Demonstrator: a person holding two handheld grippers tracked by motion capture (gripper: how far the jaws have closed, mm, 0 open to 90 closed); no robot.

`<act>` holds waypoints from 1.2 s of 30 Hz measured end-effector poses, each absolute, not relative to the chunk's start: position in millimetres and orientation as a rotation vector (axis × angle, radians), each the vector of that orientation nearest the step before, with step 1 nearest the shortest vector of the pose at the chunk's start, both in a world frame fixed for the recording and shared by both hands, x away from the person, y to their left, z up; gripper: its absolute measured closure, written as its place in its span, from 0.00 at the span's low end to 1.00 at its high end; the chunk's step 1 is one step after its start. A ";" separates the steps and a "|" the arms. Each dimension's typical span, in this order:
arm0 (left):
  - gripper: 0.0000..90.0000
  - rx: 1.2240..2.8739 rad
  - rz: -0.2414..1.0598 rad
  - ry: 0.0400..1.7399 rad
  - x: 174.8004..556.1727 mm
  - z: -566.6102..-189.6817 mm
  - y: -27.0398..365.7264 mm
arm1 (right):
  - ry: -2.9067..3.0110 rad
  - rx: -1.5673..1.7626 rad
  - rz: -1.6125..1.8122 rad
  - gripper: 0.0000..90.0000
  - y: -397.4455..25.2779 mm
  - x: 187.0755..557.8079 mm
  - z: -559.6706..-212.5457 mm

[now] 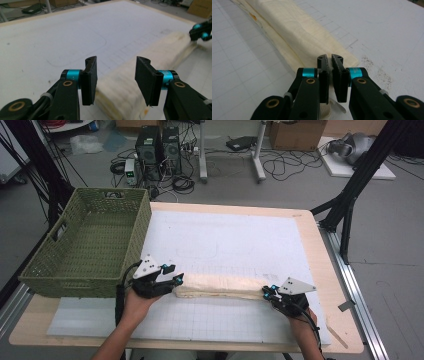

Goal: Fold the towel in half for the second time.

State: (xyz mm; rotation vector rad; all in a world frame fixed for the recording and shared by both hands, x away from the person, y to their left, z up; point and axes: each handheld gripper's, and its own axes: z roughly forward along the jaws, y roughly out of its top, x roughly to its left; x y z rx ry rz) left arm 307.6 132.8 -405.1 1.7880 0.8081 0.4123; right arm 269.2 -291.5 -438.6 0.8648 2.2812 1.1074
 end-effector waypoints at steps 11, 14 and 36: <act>0.71 1.946 0.328 0.851 318.3 -429.2 103.9 | 2.212 0.884 1.213 0.80 -301.0 265.1 -422.3; 0.74 1.978 0.309 0.863 316.8 -436.0 103.7 | 2.170 0.889 1.259 0.78 -301.9 264.0 -413.3; 0.73 2.012 0.289 0.840 305.9 -449.8 105.8 | 2.317 0.964 1.164 0.70 -214.9 290.1 -445.0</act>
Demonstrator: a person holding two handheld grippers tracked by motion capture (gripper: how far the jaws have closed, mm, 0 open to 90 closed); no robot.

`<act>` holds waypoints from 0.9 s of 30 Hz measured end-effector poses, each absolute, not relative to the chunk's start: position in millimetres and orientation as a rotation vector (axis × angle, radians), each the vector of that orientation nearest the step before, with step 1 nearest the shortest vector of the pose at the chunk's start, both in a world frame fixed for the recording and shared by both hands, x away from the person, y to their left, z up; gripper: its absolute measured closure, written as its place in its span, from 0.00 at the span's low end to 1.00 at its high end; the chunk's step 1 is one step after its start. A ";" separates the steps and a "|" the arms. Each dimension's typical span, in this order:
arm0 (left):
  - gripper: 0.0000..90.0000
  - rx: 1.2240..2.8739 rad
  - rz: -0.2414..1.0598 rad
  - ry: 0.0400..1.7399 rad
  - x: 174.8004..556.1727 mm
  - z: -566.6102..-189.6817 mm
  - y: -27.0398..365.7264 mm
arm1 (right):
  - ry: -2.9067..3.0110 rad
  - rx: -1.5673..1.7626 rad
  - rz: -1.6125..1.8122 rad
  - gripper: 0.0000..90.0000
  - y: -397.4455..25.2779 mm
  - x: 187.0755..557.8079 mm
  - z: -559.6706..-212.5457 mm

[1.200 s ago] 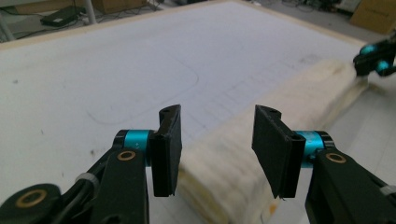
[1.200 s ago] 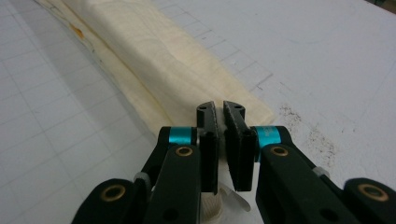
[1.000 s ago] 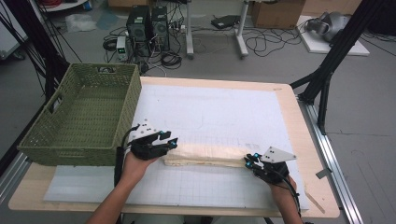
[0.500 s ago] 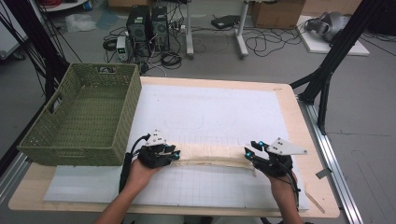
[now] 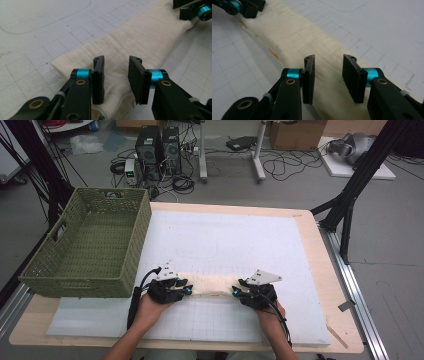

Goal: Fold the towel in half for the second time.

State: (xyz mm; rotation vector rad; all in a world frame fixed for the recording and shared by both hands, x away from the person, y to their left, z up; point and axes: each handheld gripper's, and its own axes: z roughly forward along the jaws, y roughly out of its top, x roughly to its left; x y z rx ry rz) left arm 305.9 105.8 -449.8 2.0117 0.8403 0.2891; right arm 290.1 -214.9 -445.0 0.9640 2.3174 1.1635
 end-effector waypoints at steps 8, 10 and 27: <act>0.67 2.005 0.296 0.846 304.7 -449.9 107.9 | 2.279 1.032 1.119 0.71 -243.0 285.9 -448.1; 0.67 2.005 0.298 0.845 304.0 -449.9 108.7 | 2.267 1.049 1.103 0.71 -251.9 285.1 -448.1; 0.77 2.046 0.332 0.840 294.7 -450.5 114.5 | 2.264 1.116 1.071 0.73 -287.9 278.4 -450.7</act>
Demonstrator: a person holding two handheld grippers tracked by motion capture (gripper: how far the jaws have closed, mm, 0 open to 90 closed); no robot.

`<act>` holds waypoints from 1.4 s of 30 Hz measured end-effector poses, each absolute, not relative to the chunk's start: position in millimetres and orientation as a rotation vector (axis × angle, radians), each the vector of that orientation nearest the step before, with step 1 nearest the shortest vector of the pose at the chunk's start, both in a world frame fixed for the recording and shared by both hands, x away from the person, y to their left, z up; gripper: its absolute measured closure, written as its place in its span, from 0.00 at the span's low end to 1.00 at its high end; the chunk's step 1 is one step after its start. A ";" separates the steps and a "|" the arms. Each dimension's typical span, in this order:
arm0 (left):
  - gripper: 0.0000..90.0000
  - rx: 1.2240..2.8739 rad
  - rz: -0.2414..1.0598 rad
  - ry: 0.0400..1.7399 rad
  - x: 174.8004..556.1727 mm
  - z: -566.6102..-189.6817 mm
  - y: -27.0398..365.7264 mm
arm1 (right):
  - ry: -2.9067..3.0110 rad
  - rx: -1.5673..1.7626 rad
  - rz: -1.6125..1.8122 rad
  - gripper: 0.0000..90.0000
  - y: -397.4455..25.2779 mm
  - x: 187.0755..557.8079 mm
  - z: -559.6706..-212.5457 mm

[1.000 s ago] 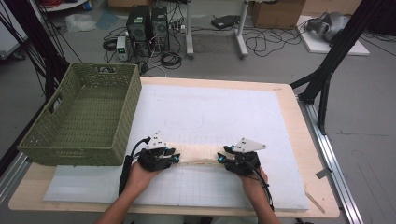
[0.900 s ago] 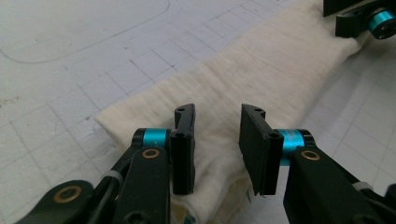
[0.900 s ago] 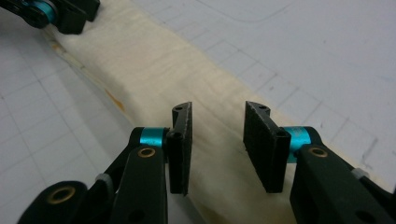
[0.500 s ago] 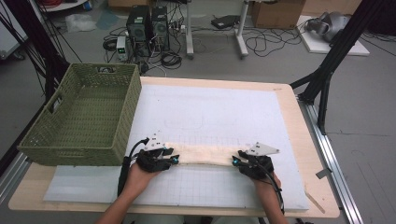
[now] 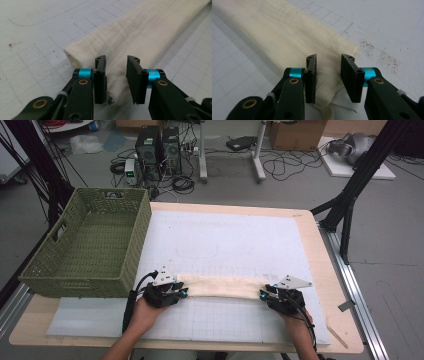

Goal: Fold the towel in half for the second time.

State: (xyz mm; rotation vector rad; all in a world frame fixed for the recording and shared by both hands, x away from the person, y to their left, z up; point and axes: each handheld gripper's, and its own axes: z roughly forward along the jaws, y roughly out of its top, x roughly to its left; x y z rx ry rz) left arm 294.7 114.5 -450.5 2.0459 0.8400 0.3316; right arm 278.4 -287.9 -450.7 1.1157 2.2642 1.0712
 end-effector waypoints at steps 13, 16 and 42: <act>0.69 1.847 0.291 0.888 319.2 -417.6 116.1 | 2.235 1.088 1.153 0.54 -276.3 288.5 -423.2; 0.68 1.866 0.289 0.879 325.2 -417.9 106.6 | 2.221 1.090 1.187 0.51 -266.8 295.5 -416.2; 0.75 2.053 0.324 0.891 318.6 -446.4 108.2 | 2.303 1.121 1.064 0.61 -259.2 299.0 -442.6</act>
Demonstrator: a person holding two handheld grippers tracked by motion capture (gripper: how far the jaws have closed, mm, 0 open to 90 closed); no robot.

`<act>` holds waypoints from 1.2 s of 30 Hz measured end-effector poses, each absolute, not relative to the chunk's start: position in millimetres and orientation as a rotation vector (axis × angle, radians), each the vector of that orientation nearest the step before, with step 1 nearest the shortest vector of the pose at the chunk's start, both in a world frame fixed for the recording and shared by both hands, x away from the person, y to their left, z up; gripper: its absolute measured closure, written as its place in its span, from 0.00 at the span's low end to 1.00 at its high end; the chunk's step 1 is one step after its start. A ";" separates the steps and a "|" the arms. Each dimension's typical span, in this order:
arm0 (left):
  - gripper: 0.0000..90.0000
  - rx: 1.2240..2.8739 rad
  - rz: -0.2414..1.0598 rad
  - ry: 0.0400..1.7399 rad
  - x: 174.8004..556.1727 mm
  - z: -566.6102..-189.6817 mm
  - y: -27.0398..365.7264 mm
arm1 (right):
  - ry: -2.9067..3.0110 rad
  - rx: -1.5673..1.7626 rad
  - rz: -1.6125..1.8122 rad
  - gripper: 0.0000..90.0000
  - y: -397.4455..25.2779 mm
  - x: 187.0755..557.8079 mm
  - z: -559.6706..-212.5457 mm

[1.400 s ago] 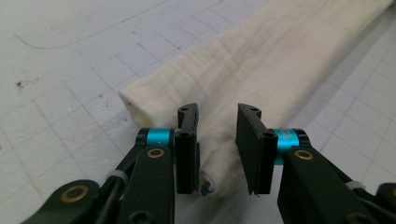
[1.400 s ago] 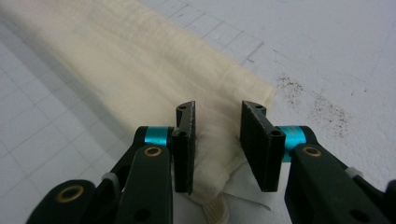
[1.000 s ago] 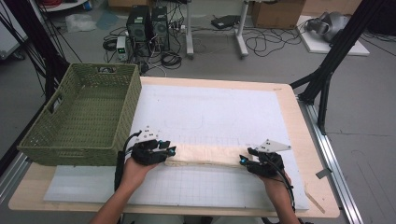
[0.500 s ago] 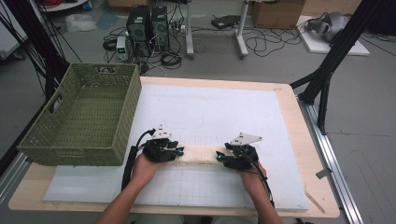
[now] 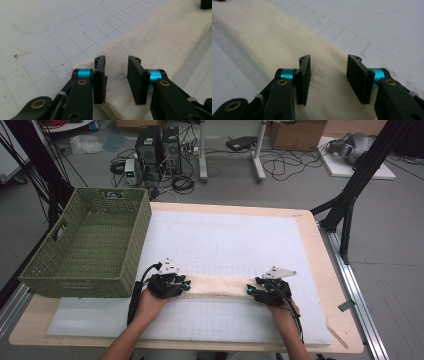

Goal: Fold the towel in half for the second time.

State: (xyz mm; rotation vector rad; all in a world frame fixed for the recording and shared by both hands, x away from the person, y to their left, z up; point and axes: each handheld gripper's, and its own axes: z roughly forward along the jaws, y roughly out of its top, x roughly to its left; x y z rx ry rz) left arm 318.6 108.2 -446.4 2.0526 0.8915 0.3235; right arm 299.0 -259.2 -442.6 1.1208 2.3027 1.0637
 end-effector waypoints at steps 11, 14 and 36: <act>0.74 2.019 0.332 0.890 312.3 -448.3 113.1 | 2.254 1.140 1.105 0.59 -286.2 282.4 -446.4; 0.68 1.969 0.319 0.899 312.0 -444.8 119.5 | 2.217 1.147 1.142 0.57 -294.0 277.9 -440.3; 0.18 1.663 0.364 0.805 292.7 -414.9 143.6 | 1.986 1.160 1.130 0.13 -347.0 228.6 -415.4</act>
